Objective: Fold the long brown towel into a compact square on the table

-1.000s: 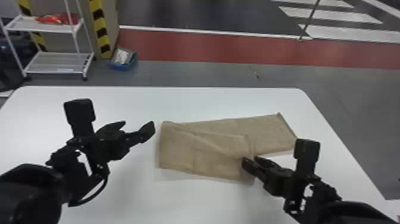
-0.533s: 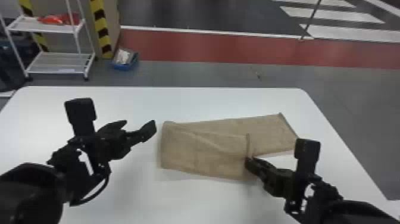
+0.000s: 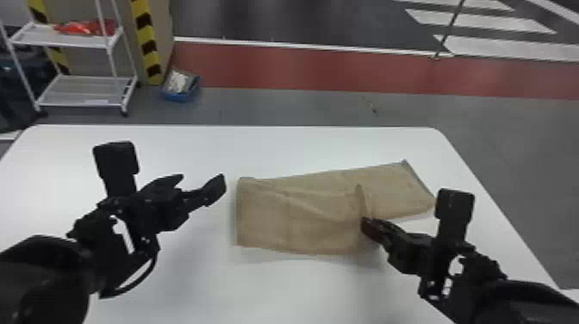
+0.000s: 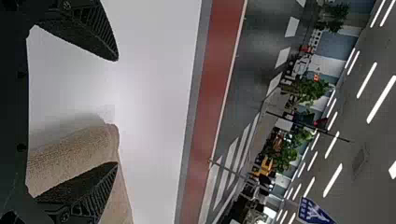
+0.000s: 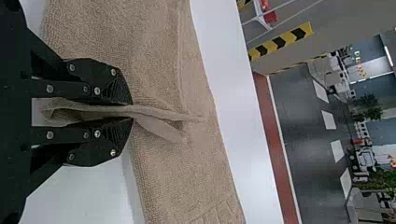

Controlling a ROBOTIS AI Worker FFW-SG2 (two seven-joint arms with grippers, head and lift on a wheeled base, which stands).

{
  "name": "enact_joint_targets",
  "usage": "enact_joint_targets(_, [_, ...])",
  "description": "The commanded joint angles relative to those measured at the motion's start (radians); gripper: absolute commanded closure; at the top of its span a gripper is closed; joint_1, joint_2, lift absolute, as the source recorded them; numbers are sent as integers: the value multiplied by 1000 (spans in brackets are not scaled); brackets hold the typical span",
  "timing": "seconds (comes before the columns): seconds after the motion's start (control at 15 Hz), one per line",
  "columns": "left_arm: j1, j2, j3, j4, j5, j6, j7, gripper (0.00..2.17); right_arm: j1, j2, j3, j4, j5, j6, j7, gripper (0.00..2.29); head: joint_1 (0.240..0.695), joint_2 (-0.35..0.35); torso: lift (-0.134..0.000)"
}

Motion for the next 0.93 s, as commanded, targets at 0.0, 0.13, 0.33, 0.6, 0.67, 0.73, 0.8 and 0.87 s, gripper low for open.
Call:
enact_joint_targets(0.0, [0,0,0,0,0,5,0,90,-40,-2,-1,-2,0,5,-4,977,695,-147,-128])
enact_joint_targets(0.13, [0,0,3,-5,0,11,2,90,-89,-7,-7,0,0,5,-4,1298,695,-148,-128])
enact_joint_targets(0.33, [0,0,14,-14,2,14,5,90,-132,-27,-21,6,-2,-44,11,1301,695,-149,-128])
enact_joint_targets(0.6, [0,1,18,-20,0,14,9,90,-164,-96,-102,60,-63,-127,55,1301,695,-160,-128])
enact_joint_targets(0.67, [0,1,18,-20,0,14,9,90,-167,-116,-110,104,-61,-139,65,1301,695,-169,-128])
enact_joint_targets(0.73, [0,1,15,-18,0,14,8,90,-173,-124,-110,162,-58,-179,81,1301,695,-181,-128])
enact_joint_targets(0.8, [-2,0,14,-15,-2,14,6,90,-178,-124,-110,205,-61,-198,101,1301,695,-203,-128])
enact_joint_targets(0.87, [-3,-3,14,-14,-3,14,6,90,-181,-124,-110,237,-60,-225,106,1301,695,-211,-128])
